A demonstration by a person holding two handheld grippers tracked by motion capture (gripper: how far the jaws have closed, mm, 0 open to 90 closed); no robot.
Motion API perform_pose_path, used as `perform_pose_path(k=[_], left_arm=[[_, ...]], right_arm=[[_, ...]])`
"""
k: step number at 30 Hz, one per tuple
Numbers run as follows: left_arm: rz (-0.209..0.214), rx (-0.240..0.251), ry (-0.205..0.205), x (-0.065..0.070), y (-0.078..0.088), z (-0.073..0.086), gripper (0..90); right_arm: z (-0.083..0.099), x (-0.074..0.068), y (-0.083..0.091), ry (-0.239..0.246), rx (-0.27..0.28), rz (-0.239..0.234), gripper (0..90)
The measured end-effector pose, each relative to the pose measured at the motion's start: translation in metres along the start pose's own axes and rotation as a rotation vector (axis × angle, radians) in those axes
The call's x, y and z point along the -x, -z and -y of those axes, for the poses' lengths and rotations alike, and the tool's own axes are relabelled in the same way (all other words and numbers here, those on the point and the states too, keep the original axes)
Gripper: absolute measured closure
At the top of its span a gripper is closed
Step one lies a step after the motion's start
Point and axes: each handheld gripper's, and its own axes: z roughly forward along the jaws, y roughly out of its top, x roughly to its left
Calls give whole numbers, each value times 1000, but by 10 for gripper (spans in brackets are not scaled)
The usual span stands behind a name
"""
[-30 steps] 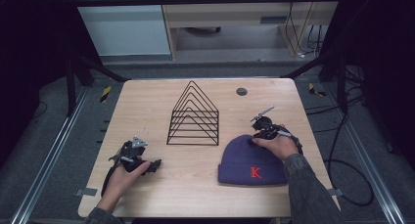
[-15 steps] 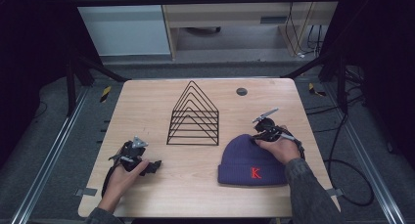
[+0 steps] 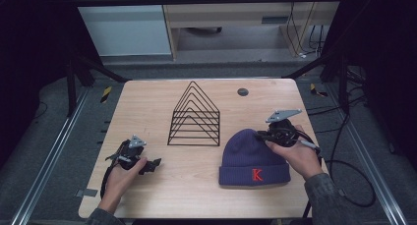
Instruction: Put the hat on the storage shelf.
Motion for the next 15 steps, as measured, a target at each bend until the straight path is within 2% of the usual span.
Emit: perform_pose_path(k=[7,11,15], left_arm=[[23,46,-18,2,9,-2,76],[38,84,-15,4,17,-6,76],[48,118,-8,4,27,-17,84]], right_arm=[[-6,-15,31,48,76,-2,825],[-7,-18,42,67,110,3,826],[-12,-17,54,90,139,9,827]])
